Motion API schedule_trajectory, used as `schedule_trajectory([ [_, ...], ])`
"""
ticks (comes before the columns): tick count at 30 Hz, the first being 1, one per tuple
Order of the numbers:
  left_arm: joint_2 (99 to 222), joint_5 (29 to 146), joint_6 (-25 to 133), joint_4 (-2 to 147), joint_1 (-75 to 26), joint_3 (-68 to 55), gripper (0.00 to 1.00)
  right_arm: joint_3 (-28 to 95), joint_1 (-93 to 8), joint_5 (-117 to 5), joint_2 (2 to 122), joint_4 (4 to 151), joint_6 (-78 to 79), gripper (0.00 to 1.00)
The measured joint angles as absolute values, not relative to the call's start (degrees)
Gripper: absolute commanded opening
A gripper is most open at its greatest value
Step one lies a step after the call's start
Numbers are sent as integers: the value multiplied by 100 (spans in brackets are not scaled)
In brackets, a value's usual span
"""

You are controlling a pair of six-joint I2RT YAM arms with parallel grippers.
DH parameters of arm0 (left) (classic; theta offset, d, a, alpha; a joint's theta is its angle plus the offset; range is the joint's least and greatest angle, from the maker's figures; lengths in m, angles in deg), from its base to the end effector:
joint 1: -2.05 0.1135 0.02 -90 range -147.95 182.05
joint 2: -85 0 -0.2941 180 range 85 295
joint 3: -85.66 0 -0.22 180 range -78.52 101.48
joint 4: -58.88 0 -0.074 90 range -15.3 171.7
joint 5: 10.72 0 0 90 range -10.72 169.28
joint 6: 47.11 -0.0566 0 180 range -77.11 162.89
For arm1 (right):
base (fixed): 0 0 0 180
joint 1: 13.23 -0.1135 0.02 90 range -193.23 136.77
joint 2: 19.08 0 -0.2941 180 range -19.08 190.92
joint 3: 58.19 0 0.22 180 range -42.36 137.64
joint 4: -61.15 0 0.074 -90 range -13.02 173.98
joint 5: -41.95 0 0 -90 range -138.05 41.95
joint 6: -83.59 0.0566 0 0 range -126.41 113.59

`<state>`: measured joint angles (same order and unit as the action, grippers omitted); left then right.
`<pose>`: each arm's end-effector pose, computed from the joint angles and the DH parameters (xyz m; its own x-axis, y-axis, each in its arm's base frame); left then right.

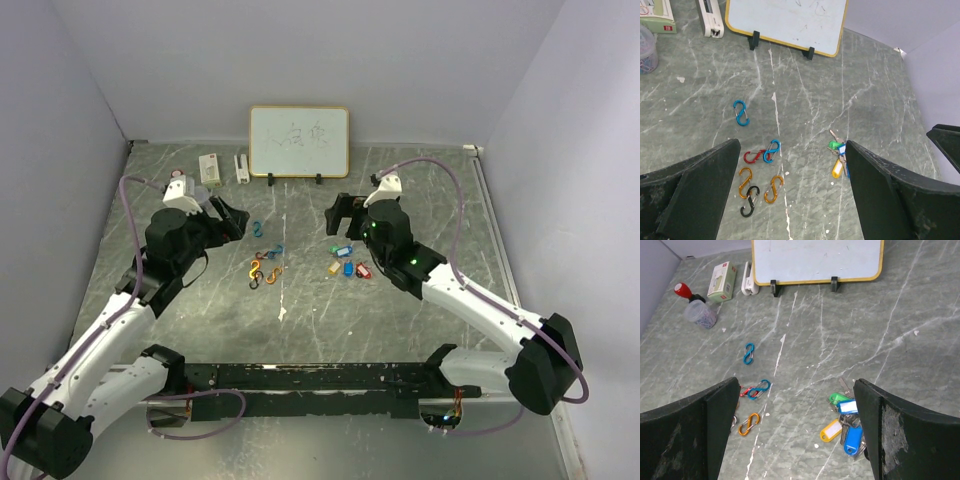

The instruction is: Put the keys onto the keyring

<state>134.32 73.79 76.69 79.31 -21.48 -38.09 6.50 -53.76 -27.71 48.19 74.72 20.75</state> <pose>0.1612 -0.0643 0.3327 -0.3515 -0.4509 -0.8204 0.1403 0.8411 -0.5224 0.2014 0.1463 0.3395 -0.3504 0.2635 -0.8988 -0.2198 0.9096 0.3524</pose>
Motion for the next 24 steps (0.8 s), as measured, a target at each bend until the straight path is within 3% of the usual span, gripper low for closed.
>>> schedule_trajectory([
  [17, 13596, 7396, 7676, 7858, -2148, -3818, 99, 670, -5376, -2290, 5131, 7583, 2112, 100],
  [24, 14335, 7296, 7672, 7992, -2148, -3770, 95, 724, -5376, -2251, 5146, 7701, 2171, 100],
])
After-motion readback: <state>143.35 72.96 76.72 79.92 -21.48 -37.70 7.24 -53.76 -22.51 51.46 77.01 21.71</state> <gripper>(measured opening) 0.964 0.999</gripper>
